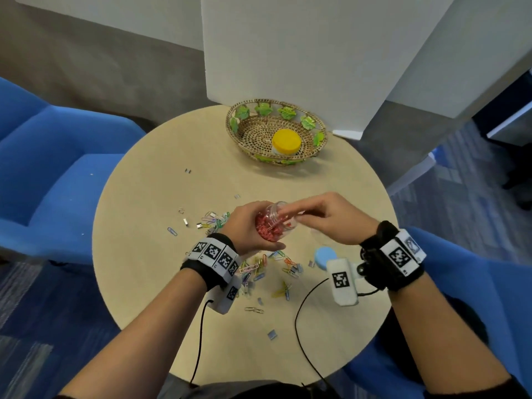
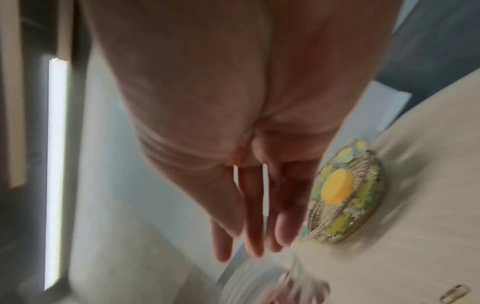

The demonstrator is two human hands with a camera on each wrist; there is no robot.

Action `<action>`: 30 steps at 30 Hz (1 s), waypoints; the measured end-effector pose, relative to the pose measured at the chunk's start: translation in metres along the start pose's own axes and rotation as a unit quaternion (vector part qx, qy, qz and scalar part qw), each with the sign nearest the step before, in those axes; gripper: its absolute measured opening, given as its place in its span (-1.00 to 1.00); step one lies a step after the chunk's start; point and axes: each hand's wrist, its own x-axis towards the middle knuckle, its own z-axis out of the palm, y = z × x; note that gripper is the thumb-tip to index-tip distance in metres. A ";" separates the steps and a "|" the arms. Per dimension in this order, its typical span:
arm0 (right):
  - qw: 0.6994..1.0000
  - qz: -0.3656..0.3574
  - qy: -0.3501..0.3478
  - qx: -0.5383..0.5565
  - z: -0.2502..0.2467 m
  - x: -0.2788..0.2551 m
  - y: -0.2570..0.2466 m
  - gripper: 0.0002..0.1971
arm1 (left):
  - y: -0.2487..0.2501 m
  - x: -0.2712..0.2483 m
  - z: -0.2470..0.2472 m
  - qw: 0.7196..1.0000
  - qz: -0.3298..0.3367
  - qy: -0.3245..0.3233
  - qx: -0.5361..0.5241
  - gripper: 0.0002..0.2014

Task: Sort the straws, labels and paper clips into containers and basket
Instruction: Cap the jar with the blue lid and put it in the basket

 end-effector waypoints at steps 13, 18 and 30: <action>0.892 0.381 0.036 -0.239 0.080 -0.030 0.179 -0.27 | -0.018 -0.014 0.007 0.993 -0.104 -0.007 -0.054 -0.31; 0.898 0.359 0.045 -0.250 0.087 -0.034 0.188 -0.44 | -0.011 -0.015 0.003 0.992 -0.114 -0.029 -0.045 -0.25; 0.997 -0.004 0.027 0.071 0.008 -0.003 0.037 -0.47 | 0.007 0.000 0.002 0.974 -0.109 -0.112 0.162 -0.30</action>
